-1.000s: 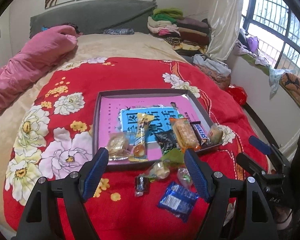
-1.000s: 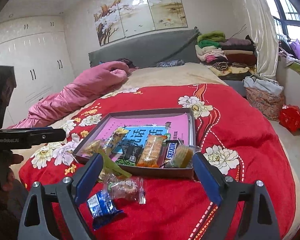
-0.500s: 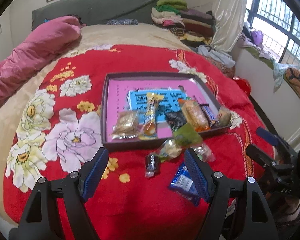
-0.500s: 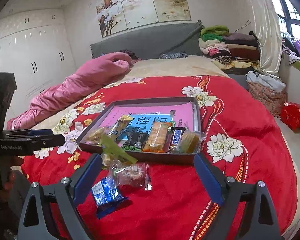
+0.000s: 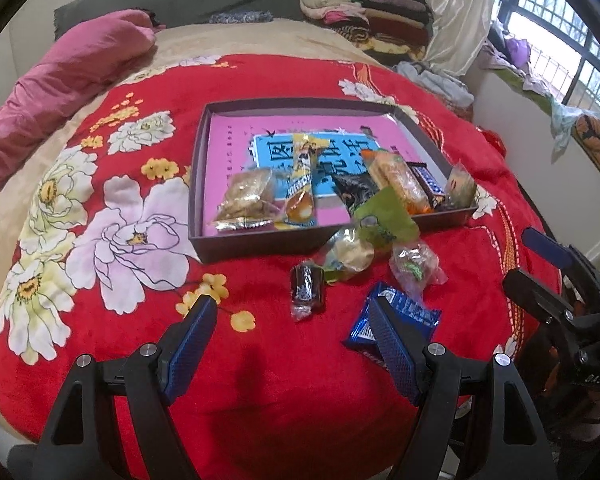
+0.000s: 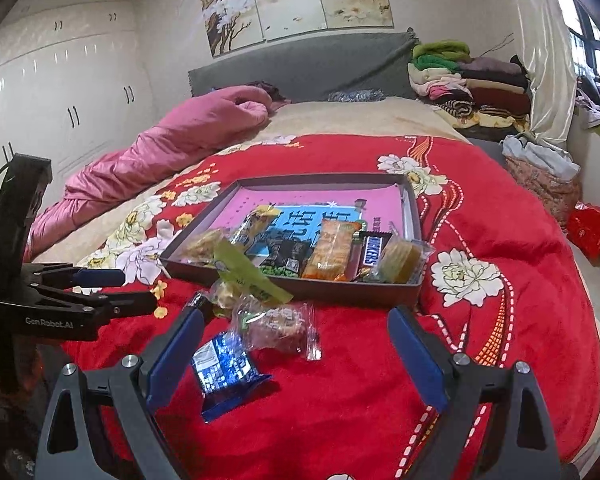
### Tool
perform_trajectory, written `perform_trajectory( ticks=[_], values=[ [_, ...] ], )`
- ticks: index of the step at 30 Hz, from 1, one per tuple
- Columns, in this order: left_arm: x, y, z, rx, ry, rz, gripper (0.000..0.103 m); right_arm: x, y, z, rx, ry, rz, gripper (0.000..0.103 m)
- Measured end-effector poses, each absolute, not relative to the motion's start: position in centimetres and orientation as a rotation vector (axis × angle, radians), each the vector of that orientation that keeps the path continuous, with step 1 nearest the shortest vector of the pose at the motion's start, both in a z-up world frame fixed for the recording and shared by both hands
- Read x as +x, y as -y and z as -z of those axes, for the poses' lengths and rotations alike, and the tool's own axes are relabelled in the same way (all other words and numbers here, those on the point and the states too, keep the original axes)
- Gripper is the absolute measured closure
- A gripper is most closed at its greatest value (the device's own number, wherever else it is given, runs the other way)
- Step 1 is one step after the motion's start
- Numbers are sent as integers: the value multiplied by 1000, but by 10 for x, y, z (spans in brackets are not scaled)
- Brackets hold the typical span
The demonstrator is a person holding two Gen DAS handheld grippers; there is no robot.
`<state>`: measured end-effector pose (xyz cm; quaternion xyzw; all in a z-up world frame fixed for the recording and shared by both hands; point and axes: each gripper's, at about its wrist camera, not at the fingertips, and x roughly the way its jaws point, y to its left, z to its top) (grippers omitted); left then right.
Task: Organize snacks
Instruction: 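Grasp the dark wrapped candy with the left tool while the right tool grasps a clear pastry bag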
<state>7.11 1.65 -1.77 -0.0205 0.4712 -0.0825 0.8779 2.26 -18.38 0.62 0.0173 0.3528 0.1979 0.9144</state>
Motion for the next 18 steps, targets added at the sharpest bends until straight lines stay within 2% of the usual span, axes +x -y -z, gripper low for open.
perform_trajectory(
  ticks=[18],
  values=[
    [87, -11, 51, -31, -1048, 165, 24, 35, 164, 22, 24, -804, -438, 10]
  ],
)
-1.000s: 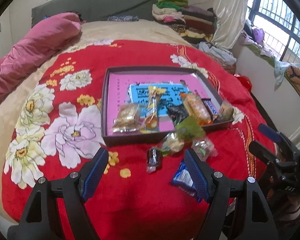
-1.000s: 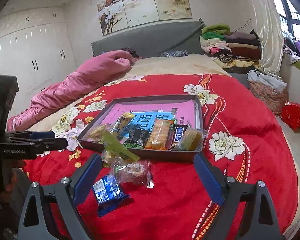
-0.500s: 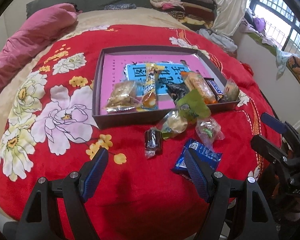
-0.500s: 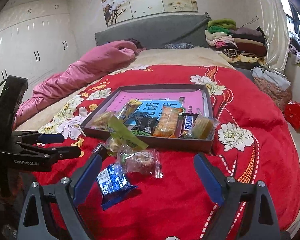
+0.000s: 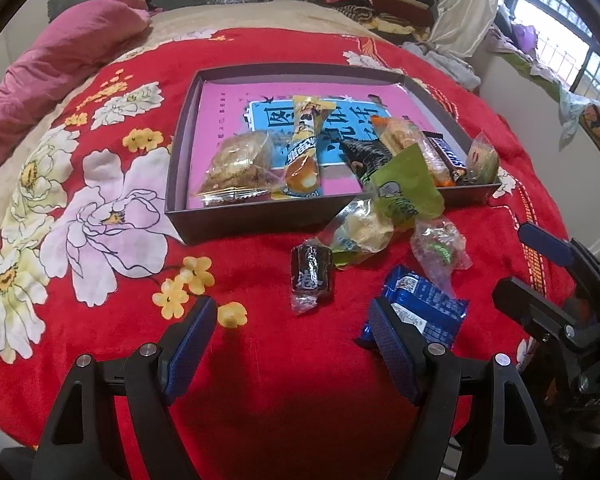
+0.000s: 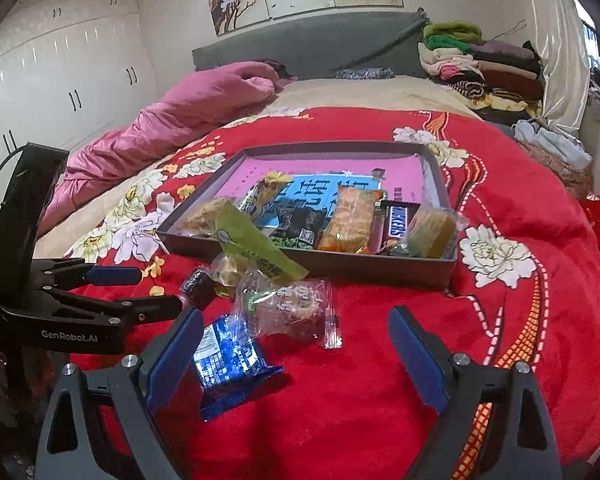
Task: Organize snacks
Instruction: 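Grasp the dark wrapped candy with the left tool while the right tool grasps a clear pastry bag, then place the candy in the box while the right tool places the pastry bag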
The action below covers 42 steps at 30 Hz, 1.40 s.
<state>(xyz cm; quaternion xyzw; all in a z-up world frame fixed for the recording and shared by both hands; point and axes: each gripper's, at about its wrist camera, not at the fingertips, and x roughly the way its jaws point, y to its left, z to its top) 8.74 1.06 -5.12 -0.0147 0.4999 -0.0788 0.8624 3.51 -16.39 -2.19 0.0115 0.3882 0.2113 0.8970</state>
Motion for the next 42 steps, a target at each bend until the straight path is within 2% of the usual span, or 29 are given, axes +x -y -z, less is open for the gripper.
perform_trajectory(
  ticks=[15, 17, 18, 20, 22, 23, 25, 30, 42],
  values=[
    [110, -12, 74, -48, -1074, 178, 24, 65, 147, 57, 16, -884, -430, 10],
    [111, -11, 74, -44, -1067, 181, 32, 69, 149, 59, 25, -889, -427, 10],
    [112, -9, 74, -40, -1064, 180, 40, 70, 150, 60, 41, -889, -434, 11],
    [114, -8, 76, -39, -1070, 185, 51, 73, 150, 60, 59, -887, -455, 19],
    [115, -7, 78, -45, -1072, 189, 60, 73, 145, 60, 42, -886, -475, 32],
    [115, -7, 78, -53, -1071, 197, 63, 72, 142, 60, 26, -884, -484, 35],
    [115, -7, 78, -79, -1073, 221, 77, 70, 136, 59, -18, -874, -483, 40],
    [113, -12, 77, -115, -1073, 242, 77, 66, 141, 55, 8, -874, -498, 45],
    [97, -42, 30, -181, -945, 218, 77, 51, 175, 12, 67, -740, -442, 45]
  ],
)
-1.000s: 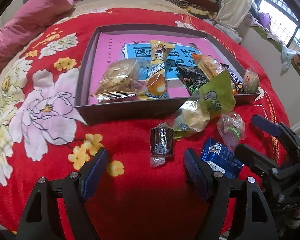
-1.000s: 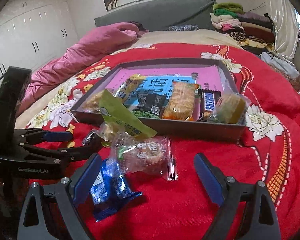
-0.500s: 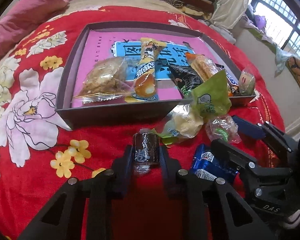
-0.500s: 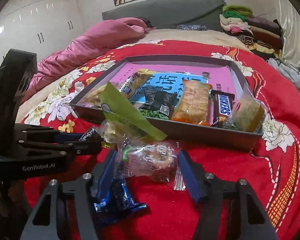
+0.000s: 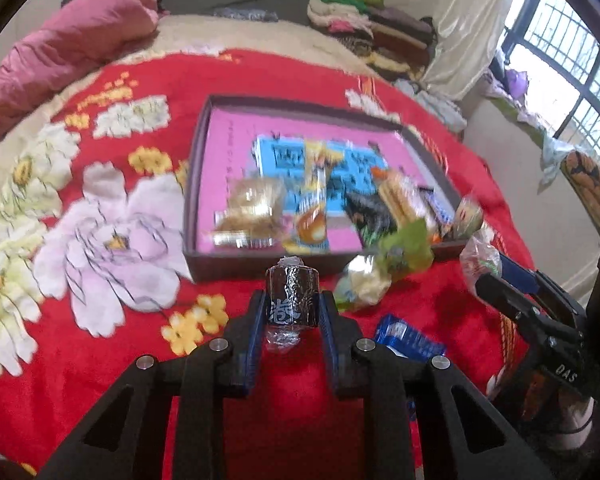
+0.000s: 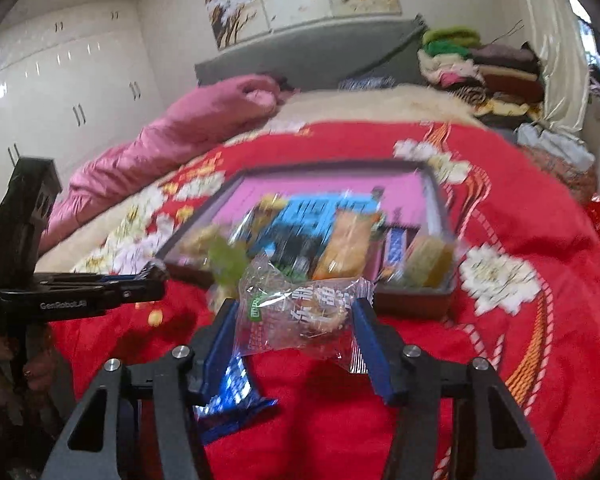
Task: Organize snacks
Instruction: 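Place the candy in the box while the right tool places the pastry bag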
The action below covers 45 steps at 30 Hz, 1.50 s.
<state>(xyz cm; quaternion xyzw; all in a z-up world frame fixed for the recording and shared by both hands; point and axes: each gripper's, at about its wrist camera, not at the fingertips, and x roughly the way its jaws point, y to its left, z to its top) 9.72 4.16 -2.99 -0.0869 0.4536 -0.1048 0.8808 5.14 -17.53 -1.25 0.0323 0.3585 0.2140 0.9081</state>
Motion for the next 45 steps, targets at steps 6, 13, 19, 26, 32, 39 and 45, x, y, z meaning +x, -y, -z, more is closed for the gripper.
perform_trajectory(
  ticks=[6, 13, 19, 26, 32, 39, 45],
  values=[
    [116, -41, 19, -180, -909, 208, 77, 71, 186, 8, 84, -714, -394, 45],
    [142, -35, 18, -177, -895, 197, 77, 92, 191, 12, 102, -709, -373, 45],
    [160, -25, 26, -162, -905, 196, 77, 102, 186, 19, 94, -704, -382, 45],
    [172, -14, 38, -143, -923, 204, 77, 111, 183, 23, 87, -699, -379, 45],
    [179, -15, 47, -145, -941, 194, 76, 115, 177, 26, 47, -693, -358, 44],
    [181, -21, 50, -160, -939, 192, 76, 113, 172, 28, 6, -689, -343, 42],
    [179, -21, 50, -152, -938, 193, 69, 110, 172, 26, 0, -680, -340, 34]
  ],
)
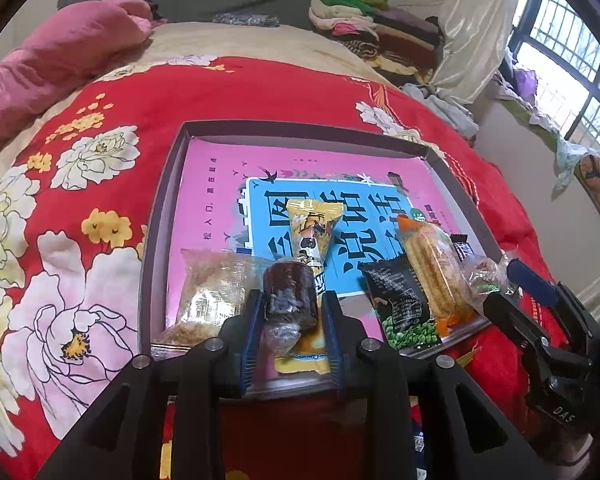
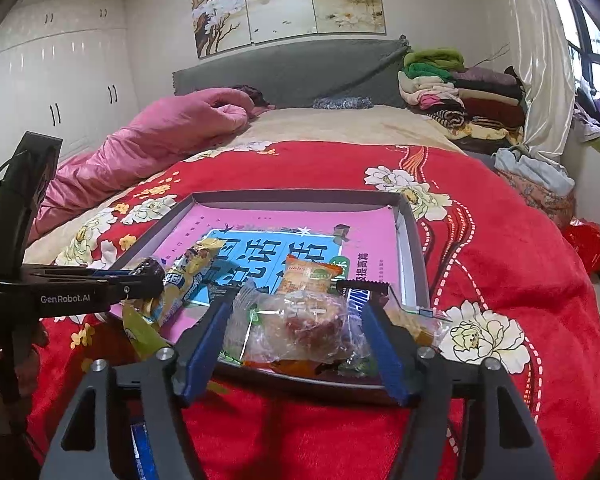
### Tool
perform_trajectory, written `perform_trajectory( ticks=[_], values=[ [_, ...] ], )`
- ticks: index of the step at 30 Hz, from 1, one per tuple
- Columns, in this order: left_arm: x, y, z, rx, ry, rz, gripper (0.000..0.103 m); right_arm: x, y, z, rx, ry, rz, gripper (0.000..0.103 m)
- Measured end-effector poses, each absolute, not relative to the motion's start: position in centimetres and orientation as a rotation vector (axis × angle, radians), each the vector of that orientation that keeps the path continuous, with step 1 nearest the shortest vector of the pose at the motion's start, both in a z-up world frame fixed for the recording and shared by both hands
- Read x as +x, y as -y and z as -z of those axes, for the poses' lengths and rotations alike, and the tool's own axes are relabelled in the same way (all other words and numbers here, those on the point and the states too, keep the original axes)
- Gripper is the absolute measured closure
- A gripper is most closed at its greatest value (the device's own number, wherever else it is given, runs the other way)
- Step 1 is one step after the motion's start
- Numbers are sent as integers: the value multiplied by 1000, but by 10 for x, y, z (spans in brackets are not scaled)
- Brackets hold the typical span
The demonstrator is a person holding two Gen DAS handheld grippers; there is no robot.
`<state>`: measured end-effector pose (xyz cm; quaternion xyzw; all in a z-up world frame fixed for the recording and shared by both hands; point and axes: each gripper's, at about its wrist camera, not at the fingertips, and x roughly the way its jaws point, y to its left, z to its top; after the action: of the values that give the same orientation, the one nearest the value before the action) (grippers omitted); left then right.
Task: Organize snacks
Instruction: 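Place the candy in the box while the right tool places the pastry bag, then grasp the green-and-clear bag with the left tool while the right tool grasps the blue biscuit pack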
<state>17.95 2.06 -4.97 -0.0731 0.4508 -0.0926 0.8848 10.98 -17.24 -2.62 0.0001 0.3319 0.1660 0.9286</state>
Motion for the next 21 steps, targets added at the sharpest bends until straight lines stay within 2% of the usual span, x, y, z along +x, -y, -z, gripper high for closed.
perform_trajectory(
  ticks=[2, 4, 14, 18, 21],
  values=[
    [179, -20, 49, -151, -938, 196, 66, 108, 174, 25, 6, -675, -344, 33],
    [178, -19, 48, -145, -935, 197, 59, 105, 174, 23, 8, -666, -344, 31],
    [170, -16, 39, -137, -922, 217, 46, 93, 175, 10, 20, -631, -371, 25],
    [166, -18, 32, -139, -908, 223, 35, 89, 174, 8, 18, -631, -381, 24],
    [163, -20, 28, -141, -897, 225, 32, 84, 173, 6, 16, -629, -395, 23]
  ],
)
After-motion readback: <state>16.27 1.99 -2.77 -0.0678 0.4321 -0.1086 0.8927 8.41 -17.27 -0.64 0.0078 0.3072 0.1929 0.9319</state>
